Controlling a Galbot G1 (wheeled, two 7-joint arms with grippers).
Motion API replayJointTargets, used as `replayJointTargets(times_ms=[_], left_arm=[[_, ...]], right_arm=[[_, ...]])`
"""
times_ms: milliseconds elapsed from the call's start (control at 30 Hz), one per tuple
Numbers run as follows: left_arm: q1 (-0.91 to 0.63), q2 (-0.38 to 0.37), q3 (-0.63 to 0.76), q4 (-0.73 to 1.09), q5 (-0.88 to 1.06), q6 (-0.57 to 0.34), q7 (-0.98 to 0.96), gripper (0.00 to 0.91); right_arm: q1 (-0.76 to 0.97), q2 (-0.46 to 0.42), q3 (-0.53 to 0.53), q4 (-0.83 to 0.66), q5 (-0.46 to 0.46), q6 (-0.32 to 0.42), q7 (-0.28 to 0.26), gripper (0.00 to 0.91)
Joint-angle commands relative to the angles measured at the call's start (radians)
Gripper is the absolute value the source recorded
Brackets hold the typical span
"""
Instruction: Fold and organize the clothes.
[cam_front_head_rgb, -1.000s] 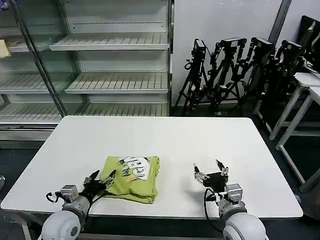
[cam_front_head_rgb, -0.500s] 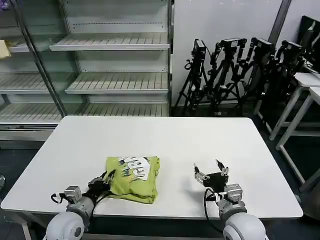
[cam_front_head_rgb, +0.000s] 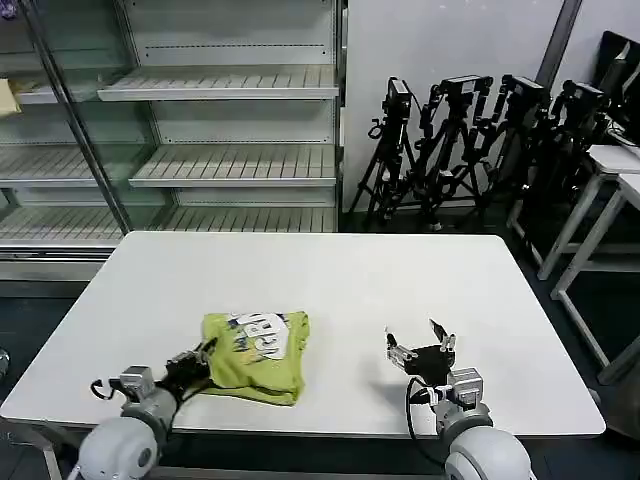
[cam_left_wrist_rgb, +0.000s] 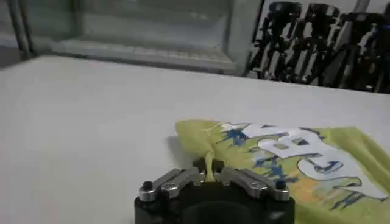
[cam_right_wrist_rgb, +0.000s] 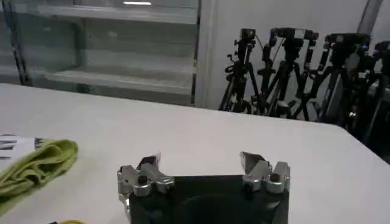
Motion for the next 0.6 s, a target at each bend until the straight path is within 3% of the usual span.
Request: replayJointTargets(times_ms=[33, 233, 333, 367, 467, 600], left_arm=[[0.049, 0.265, -0.357, 0.023, 0.031, 0.090, 0.057, 0.010], [0.178, 0.518, -0.596, 0.123, 0.126, 0.069, 0.110, 0.010], [0.220, 0.562, -0.667, 0.098, 0.156, 0.085, 0.116, 0.010], [0.222, 0.560, -0.668, 0.080, 0.161, 0.088, 0.113, 0.010], [0.210, 0.464, -0.558, -0.079, 0.204, 0.094, 0.047, 0.010], [0.181, 0.243, -0.190, -0.334, 0.349, 0.093, -0.042, 0.010]], right_arm=[[0.004, 0.008, -0.011, 0.015, 0.000, -0.003, -0.001, 0.907], [0.020, 0.015, -0.035, 0.015, -0.006, -0.004, 0.000, 0.907], [0.020, 0.018, -0.040, 0.021, -0.006, -0.006, 0.000, 0.907], [0.019, 0.020, -0.044, 0.024, -0.006, -0.008, 0.001, 0.907], [0.012, 0.020, -0.047, 0.034, -0.010, -0.012, 0.001, 0.907], [-0.009, 0.011, -0.034, 0.044, -0.017, -0.014, 0.001, 0.907]])
